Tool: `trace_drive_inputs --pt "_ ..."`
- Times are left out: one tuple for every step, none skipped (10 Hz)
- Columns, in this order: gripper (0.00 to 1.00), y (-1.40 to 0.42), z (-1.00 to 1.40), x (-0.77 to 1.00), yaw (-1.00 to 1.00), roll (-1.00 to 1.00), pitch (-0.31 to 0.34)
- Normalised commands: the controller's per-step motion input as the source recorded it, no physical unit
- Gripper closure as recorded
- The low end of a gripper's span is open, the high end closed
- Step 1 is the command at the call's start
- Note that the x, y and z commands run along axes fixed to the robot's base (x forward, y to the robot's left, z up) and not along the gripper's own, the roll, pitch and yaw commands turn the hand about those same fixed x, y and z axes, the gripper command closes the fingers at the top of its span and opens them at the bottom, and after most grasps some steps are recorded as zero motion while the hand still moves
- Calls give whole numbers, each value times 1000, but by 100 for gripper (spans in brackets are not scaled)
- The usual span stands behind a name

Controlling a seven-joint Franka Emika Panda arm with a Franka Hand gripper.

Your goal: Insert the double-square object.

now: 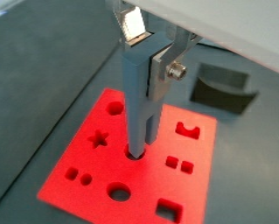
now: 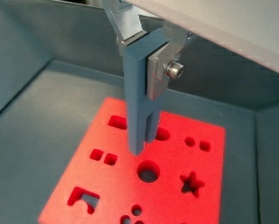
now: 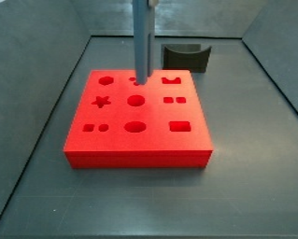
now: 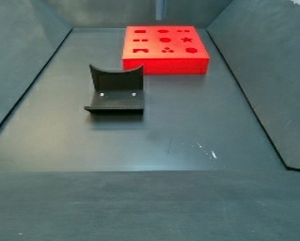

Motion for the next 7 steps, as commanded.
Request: trace_drive_inputs --pt "100 0 -197 0 -1000 0 0" --pt "100 0 -111 49 -1000 0 0" --pt "100 0 -103 211 -914 0 0" --pt "100 0 -131 214 -911 0 0" --pt "100 0 -114 20 -1000 0 0" --pt "100 0 -129 0 -1000 0 0" --pt "100 0 -129 0 -1000 0 0"
